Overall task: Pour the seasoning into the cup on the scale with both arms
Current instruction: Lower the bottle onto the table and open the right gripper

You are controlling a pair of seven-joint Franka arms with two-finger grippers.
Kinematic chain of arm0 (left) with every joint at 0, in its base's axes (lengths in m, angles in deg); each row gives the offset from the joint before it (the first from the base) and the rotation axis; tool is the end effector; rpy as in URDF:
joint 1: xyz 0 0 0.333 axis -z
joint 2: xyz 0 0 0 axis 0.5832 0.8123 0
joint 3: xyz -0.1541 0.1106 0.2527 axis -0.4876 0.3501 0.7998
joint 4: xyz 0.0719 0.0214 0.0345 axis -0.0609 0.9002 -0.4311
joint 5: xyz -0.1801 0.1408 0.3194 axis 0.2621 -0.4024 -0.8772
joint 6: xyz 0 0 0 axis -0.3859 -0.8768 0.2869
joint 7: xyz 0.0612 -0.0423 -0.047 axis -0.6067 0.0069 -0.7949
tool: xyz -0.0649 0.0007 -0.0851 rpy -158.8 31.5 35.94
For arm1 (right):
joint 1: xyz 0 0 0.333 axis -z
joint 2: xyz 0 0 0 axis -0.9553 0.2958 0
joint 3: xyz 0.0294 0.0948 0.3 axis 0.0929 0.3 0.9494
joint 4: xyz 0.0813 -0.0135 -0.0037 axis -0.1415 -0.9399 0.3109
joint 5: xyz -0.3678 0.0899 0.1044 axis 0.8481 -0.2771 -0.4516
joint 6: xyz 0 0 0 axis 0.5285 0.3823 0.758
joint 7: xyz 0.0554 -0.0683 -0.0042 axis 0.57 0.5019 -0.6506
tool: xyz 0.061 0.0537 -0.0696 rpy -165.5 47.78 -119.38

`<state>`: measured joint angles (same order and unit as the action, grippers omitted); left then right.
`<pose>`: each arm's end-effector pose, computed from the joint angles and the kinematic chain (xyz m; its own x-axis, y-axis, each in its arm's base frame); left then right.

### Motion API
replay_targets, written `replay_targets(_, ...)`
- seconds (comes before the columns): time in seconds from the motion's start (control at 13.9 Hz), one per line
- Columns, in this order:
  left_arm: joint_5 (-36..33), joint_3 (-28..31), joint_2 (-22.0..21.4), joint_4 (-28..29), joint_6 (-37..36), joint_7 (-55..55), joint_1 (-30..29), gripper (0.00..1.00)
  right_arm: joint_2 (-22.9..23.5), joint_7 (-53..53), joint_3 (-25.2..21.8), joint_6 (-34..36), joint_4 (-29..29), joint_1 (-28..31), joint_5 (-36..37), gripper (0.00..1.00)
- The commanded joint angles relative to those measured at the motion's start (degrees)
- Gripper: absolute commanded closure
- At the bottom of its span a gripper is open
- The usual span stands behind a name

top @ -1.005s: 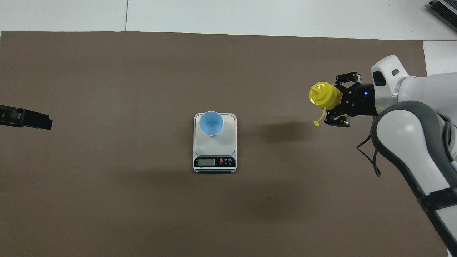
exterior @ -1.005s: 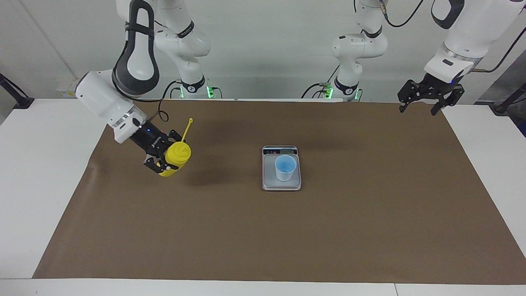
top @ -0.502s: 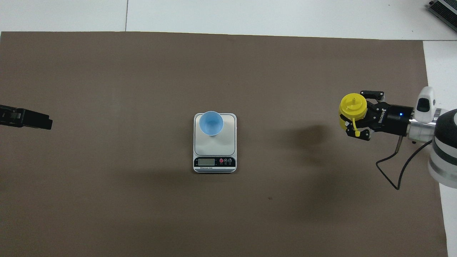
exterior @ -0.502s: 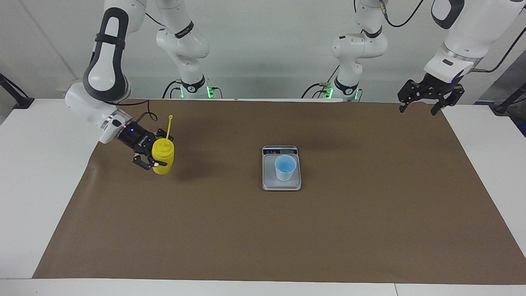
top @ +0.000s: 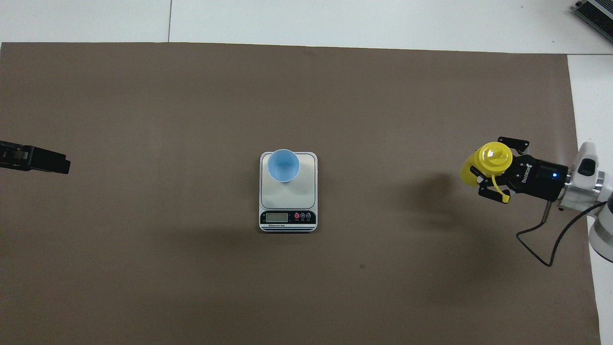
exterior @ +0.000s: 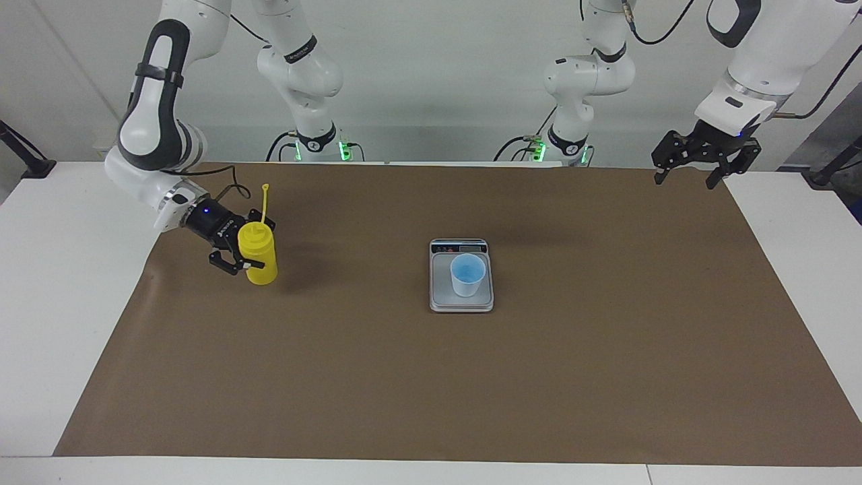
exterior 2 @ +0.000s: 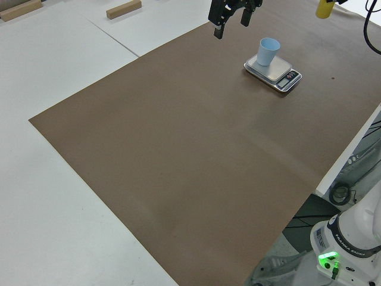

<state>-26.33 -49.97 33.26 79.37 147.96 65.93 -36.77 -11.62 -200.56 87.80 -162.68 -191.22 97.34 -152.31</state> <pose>0.5343 -0.0306 0.6315 0.9844 -0.1756 0.0111 -0.1757 -0.9844 0.0092 0.5220 -0.1092 0.3360 0.2149 0.3835 0.8982 0.9010 -0.4327 -0.0308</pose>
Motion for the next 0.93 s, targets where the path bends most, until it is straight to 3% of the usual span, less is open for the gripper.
replay_targets(0.0,0.64,-0.25,-0.50,0.30,-0.69,-0.22,-0.66,0.00,3.93,-5.85,0.67,3.78,-0.02,2.78,-3.94,1.00)
replay_targets(0.36,0.64,-0.25,-0.50,0.30,-0.69,-0.22,-0.66,0.00,7.11,-8.32,0.67,5.81,-0.02,4.46,-6.23,1.00)
replay_targets(0.43,0.64,-0.25,-0.50,0.30,-0.69,-0.22,-0.66,0.00,7.11,-8.32,0.67,6.07,-0.02,4.98,-6.31,0.81)
replay_targets(0.5,0.64,-0.25,-0.50,0.30,-0.69,-0.22,-0.66,0.00,7.11,-8.15,0.67,6.25,-0.02,5.34,-6.31,0.01)
replay_targets(0.86,0.64,-0.25,-0.50,0.30,-0.69,-0.22,-0.66,0.00,7.11,-7.53,0.67,6.43,-0.02,6.31,-6.58,0.00)
